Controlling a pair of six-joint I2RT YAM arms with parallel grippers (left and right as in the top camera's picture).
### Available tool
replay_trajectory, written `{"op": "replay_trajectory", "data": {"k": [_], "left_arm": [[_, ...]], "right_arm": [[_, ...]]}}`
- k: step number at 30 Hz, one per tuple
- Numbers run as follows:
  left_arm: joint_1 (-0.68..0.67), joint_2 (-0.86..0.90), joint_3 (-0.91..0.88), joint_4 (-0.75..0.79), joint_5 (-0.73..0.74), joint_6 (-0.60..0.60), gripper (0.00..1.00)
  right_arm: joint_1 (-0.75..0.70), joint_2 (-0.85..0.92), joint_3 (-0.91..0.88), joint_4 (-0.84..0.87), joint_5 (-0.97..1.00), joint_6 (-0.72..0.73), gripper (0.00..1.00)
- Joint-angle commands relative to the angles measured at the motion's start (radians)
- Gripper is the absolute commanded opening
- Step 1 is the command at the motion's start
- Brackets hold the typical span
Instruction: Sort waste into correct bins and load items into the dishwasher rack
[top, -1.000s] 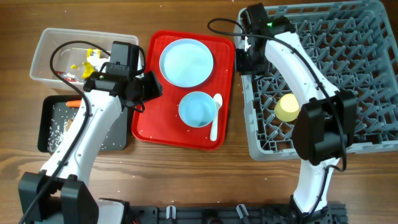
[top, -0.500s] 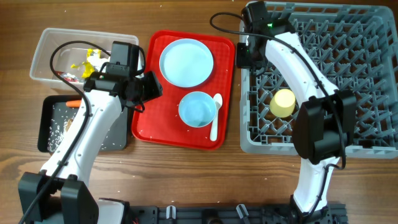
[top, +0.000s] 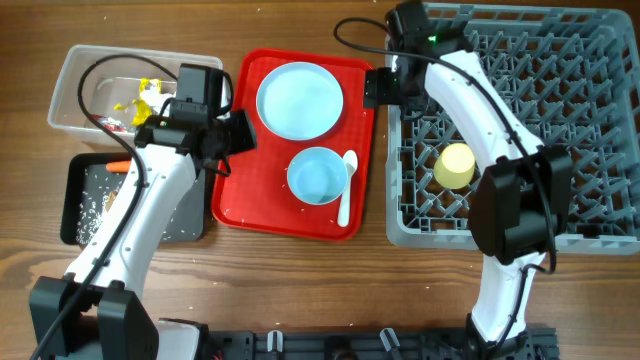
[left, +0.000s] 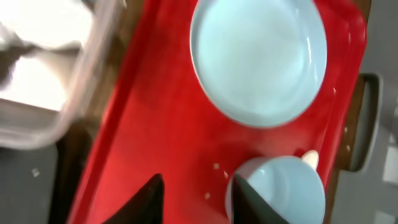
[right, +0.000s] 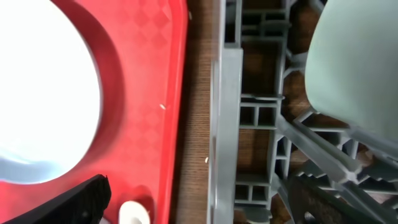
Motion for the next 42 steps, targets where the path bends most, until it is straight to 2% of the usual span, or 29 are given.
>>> {"op": "replay_trajectory", "data": {"k": [1,5,6,8,9,10,18,24,27,35,42], "left_arm": [[0.003,0.016,0.017,0.062,-0.13,0.046,0.2],[0.003,0.058,0.017,0.08,-0.14,0.047,0.11],[0.003,0.07,0.017,0.075,-0.14,0.047,0.1],[0.003,0.099,0.017,0.06,-0.132,0.047,0.04],[0.003,0.115,0.017,0.048,-0.124,0.046,0.04],[0.003,0.13,0.017,0.033,-0.117,0.046,0.04],[-0.006,0.188,0.017,-0.192,-0.123,0.037,0.04],[-0.015,0.184,0.017,-0.311,-0.332,-0.09,0.04],[-0.015,0.184,0.017,-0.343,-0.342,-0.107,0.04],[-0.015,0.184,-0.036,-0.321,-0.341,-0.117,0.04],[-0.015,0.185,-0.156,-0.198,-0.342,-0.117,0.04]], "right_arm": [[0.003,-0.085,0.044,-0.022,-0.087,-0.012,0.92],[0.017,-0.108,0.044,-0.089,-0.257,-0.013,0.78],[0.022,-0.108,0.044,-0.103,-0.276,-0.013,0.7],[0.038,-0.108,0.039,-0.135,-0.292,-0.01,0.48],[0.047,-0.108,0.038,-0.148,-0.291,-0.008,0.38],[0.059,-0.108,0.037,-0.163,-0.291,-0.008,0.33],[0.131,-0.108,0.037,-0.192,-0.275,-0.016,0.36],[0.145,-0.108,0.032,-0.21,-0.275,-0.036,0.36],[0.145,-0.108,0.02,-0.215,-0.272,-0.037,0.37],[0.145,-0.108,-0.01,-0.216,-0.246,-0.04,0.38],[0.145,-0.108,-0.01,-0.216,-0.246,-0.048,0.39]]}}
